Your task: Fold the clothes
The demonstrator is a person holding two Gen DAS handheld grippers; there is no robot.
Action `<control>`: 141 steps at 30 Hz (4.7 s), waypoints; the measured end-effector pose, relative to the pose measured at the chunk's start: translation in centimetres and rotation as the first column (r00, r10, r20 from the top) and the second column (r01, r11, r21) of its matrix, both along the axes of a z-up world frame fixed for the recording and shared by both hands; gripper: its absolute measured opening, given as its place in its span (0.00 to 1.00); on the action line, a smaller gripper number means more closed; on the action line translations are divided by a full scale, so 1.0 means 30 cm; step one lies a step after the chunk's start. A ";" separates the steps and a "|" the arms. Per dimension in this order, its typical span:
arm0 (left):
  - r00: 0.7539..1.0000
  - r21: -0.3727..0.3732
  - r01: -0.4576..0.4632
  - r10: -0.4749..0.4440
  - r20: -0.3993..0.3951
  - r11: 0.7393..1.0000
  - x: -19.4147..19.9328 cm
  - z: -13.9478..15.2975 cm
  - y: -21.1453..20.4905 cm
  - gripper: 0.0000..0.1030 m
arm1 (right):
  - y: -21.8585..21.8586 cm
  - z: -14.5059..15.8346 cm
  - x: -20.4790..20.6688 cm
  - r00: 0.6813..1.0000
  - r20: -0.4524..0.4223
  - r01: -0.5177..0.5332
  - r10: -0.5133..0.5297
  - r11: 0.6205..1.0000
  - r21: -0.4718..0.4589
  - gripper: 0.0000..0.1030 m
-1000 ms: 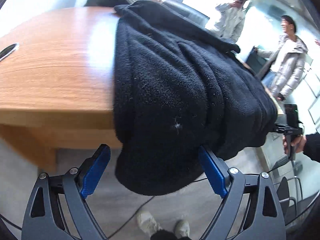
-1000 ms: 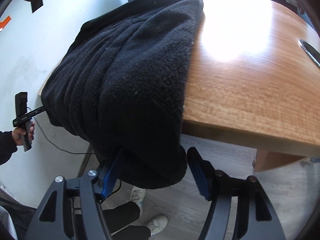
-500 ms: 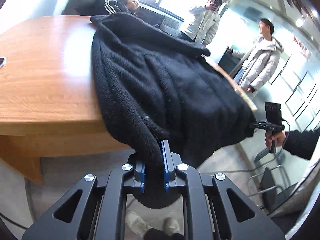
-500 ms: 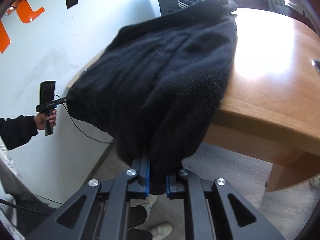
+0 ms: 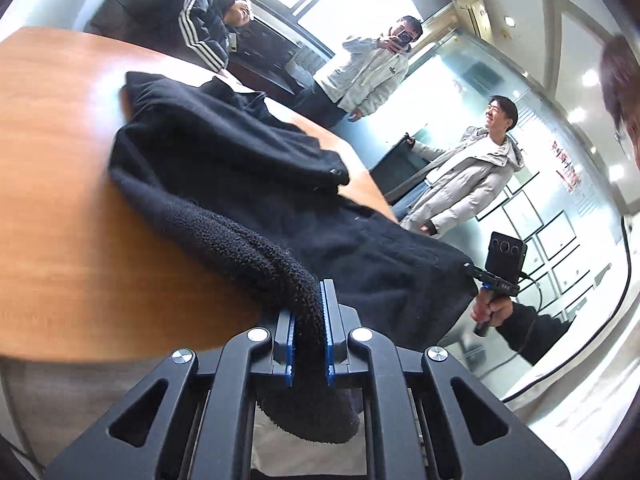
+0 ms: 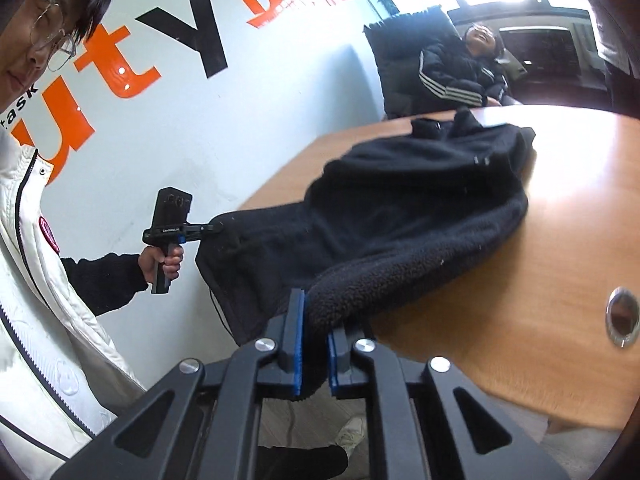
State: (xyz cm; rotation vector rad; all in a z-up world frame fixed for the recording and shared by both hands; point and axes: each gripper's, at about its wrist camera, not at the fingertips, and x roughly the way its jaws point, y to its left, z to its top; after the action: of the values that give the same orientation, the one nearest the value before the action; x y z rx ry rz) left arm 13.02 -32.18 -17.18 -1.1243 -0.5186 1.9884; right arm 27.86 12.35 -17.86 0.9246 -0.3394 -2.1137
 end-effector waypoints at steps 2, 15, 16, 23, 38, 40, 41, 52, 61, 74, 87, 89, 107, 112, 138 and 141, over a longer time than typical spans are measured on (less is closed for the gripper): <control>1.000 0.021 0.009 -0.009 0.028 1.000 -0.056 0.063 0.011 0.09 | -0.028 0.065 -0.064 1.000 -0.019 0.002 -0.002 1.000 -0.005 0.08; 0.973 0.079 -0.088 0.068 0.221 0.993 -0.628 0.277 -0.056 0.09 | -0.029 0.267 -0.698 0.989 0.000 0.147 -0.147 0.989 0.035 0.08; 0.971 0.078 -0.095 0.075 0.229 0.992 -0.691 0.274 -0.059 0.09 | -0.023 0.264 -0.750 0.987 0.003 0.162 -0.162 0.986 0.045 0.08; 0.939 0.017 -0.172 0.159 0.306 0.985 -1.073 0.129 -0.030 0.09 | 0.023 0.224 -1.104 0.963 0.032 0.263 -0.268 0.958 0.112 0.08; 0.750 -0.092 -0.347 0.335 0.571 0.933 -1.480 -0.345 0.017 0.14 | 0.177 -0.291 -1.535 0.853 0.351 0.342 -0.387 0.922 0.184 0.09; 0.748 -0.084 -0.347 0.330 0.575 0.934 -1.483 -0.333 0.016 0.18 | 0.181 -0.298 -1.557 0.842 0.372 0.337 -0.390 0.920 0.202 0.09; 0.748 -0.080 -0.346 0.327 0.577 0.935 -1.484 -0.323 0.014 0.24 | 0.185 -0.298 -1.567 0.840 0.385 0.327 -0.383 0.923 0.204 0.10; 0.795 -0.180 -0.441 0.476 0.377 0.879 -1.473 -0.079 -0.110 0.81 | 0.242 -0.285 -1.620 0.764 0.567 0.315 -0.307 0.945 0.087 0.71; 0.983 -0.205 -0.046 0.081 0.165 0.978 -1.394 0.040 0.254 0.81 | 0.042 -0.209 -1.536 0.902 0.383 0.053 -0.198 0.933 0.357 1.00; 0.747 -0.449 0.611 -0.663 0.053 0.652 -1.214 -0.204 0.642 0.72 | -0.350 -0.380 -1.546 0.980 0.152 -0.196 0.127 0.724 0.661 0.92; 0.972 -0.431 0.120 -0.194 -0.133 0.894 -1.404 -0.067 0.423 0.85 | -0.206 -0.187 -1.694 0.977 0.001 0.177 -0.212 0.819 0.545 0.97; 0.972 -0.368 0.174 -0.220 -0.087 0.914 -1.357 -0.072 0.446 0.91 | -0.291 -0.207 -1.652 0.984 0.051 0.119 -0.171 0.840 0.529 0.99; 0.998 -0.462 0.030 0.001 0.068 0.887 -1.091 -0.035 0.405 0.95 | 0.014 -0.246 -1.420 0.845 0.234 0.351 -0.481 0.829 0.435 1.00; 0.988 -0.384 0.031 0.030 0.151 0.923 -1.004 -0.101 0.637 0.95 | -0.248 -0.239 -1.277 0.937 0.186 0.207 -0.294 0.900 0.383 1.00; 0.997 -0.545 -0.064 0.071 -0.009 0.836 -1.072 -0.240 0.791 0.57 | 0.111 -0.602 -1.268 0.788 0.532 0.363 -0.310 0.932 0.005 0.99; 0.999 -0.555 -0.044 0.052 -0.002 0.831 -1.088 -0.244 0.806 0.57 | 0.131 -0.616 -1.332 0.794 0.562 0.335 -0.231 0.938 -0.088 0.99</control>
State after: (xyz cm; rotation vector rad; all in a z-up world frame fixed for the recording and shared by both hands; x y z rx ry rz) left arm -19.63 -8.00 -24.49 -1.4797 0.0489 2.2481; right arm -12.09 16.30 -36.33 1.4317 -1.0085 -1.9927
